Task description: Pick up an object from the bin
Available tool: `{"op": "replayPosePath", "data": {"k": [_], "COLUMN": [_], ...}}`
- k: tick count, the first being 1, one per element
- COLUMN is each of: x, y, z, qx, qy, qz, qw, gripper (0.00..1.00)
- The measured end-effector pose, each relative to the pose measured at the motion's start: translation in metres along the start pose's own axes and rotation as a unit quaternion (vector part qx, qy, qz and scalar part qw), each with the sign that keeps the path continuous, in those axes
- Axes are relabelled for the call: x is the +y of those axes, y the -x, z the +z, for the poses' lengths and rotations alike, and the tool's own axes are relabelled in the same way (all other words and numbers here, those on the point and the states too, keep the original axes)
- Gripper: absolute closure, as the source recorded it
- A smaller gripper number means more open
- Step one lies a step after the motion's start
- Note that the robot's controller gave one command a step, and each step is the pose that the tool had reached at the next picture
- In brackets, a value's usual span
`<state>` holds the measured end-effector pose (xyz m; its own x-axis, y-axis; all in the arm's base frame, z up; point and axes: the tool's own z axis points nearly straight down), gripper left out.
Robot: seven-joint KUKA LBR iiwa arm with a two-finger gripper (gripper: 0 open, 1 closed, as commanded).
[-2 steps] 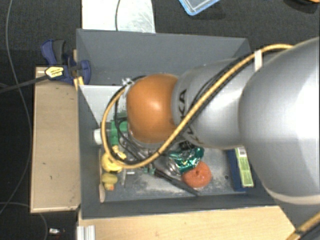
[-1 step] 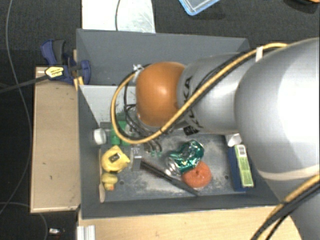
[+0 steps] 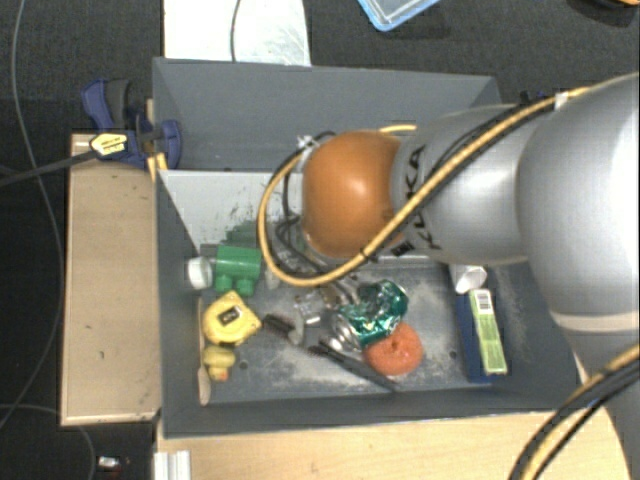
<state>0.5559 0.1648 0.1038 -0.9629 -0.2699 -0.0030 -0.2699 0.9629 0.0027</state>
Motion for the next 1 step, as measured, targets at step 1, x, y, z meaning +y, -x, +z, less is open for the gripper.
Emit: {"op": "replayPosePath", "data": {"k": [1], "x": [-0.0173], "y": [0.0002], "z": [-0.0005], "qx": [-0.0006], "qy": [0.0], "qz": [0.008], "qw": [1.0], "gripper": [0.0]}}
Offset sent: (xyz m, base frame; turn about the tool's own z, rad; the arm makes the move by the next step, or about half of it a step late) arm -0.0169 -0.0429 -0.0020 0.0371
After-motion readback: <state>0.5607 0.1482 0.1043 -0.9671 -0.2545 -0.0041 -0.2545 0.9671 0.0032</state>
